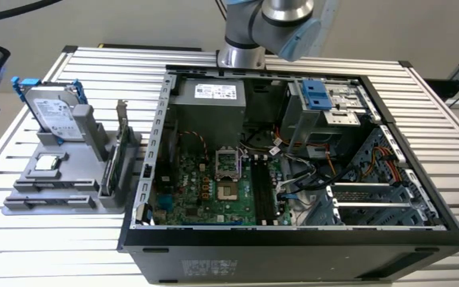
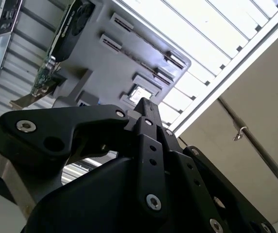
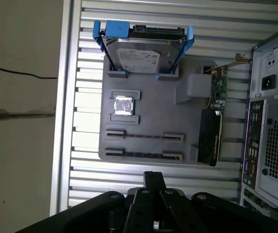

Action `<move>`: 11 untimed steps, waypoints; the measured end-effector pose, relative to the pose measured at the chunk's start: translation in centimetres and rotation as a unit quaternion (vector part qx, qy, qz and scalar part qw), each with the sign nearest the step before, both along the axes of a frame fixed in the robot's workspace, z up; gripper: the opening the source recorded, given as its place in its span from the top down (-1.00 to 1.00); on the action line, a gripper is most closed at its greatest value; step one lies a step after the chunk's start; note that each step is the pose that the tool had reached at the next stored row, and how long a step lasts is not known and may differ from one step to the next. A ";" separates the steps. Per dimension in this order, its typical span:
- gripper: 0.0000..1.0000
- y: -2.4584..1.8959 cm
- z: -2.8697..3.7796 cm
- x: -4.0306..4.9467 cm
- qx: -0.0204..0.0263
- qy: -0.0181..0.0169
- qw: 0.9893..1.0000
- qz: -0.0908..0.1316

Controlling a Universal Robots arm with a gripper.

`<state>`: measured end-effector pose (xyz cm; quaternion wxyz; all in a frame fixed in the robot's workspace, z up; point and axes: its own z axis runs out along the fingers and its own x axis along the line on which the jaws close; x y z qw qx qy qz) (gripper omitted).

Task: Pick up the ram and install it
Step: 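Pick up the ram and move it above insertion slot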

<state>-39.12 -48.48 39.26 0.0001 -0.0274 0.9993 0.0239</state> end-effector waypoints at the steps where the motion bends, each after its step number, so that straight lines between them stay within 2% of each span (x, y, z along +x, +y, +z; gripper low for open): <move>1: 1.00 0.00 0.00 0.00 0.000 0.000 1.000 0.000; 11: 1.00 -0.01 0.00 0.00 0.000 0.000 1.000 0.001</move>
